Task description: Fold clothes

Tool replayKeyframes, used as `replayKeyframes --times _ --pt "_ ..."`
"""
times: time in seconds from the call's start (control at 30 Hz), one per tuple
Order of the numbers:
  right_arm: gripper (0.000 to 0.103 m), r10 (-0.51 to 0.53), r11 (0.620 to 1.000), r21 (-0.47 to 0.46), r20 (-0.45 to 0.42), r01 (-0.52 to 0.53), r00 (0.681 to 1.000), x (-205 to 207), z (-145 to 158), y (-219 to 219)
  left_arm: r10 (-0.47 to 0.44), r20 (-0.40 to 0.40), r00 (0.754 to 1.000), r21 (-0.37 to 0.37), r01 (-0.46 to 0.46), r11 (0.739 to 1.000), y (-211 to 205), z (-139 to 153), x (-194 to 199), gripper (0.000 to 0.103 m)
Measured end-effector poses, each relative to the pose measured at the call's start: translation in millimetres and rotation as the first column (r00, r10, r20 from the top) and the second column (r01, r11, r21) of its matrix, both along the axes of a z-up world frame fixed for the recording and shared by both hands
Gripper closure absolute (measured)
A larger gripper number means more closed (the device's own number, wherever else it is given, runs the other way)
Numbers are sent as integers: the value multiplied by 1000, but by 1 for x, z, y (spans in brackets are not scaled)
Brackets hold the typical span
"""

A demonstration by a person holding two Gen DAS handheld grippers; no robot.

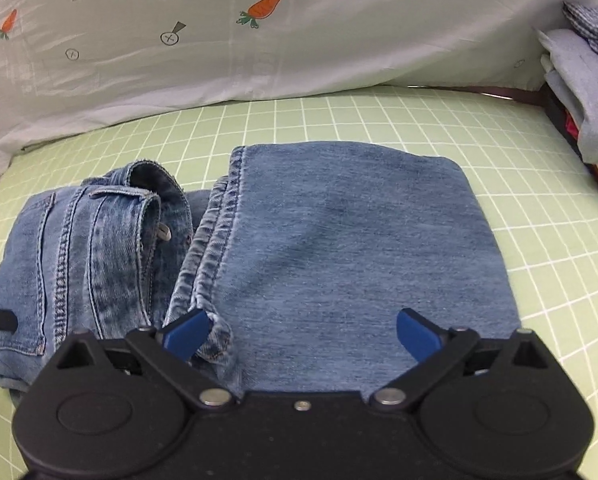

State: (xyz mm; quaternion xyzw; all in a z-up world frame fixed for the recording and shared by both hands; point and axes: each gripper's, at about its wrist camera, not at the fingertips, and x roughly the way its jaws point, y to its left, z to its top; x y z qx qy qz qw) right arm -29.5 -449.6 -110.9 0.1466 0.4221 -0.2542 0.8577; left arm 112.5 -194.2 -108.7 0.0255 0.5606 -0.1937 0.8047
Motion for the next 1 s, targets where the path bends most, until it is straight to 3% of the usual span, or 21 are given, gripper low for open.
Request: replayKeyframes --times 0.2,0.3,0.4,0.43,0.47,0.53,0.63,0.73,0.9,1.0 --pt "1 -22 1000 8 -10 22 1000 7 3 -3 -27 -50 998 -77 23 997 -3 -10 14 1" --pt "1 -36 999 15 -4 36 999 7 5 -5 -5 -98 995 -143 -10 990 -1 -15 18 10" --pt "1 -57 998 25 12 57 998 2 7 -6 -6 -129 992 -179 -17 984 -5 -14 17 30" --pt "1 -64 998 29 20 63 998 0 8 -6 -2 -144 990 -196 -26 980 -4 -12 17 47" --pt "1 -73 997 35 28 72 997 -3 9 -6 5 -156 988 -214 -39 976 -4 -8 17 57" --pt "1 -94 995 48 49 92 994 -10 11 -7 28 -157 987 -252 -67 965 -1 6 13 66" --pt "1 -130 990 71 99 123 987 -29 17 -7 26 -130 991 -343 -70 937 -3 38 3 70" --pt "1 -174 982 101 139 161 975 -52 20 -13 -35 -56 998 -422 8 907 -22 80 -17 73" --pt "1 -238 965 150 161 215 958 -93 19 -34 -159 14 987 -489 146 860 -97 119 -50 75" --pt "1 -269 955 169 159 242 950 -116 17 -54 -227 35 973 -475 216 853 -153 120 -73 74"
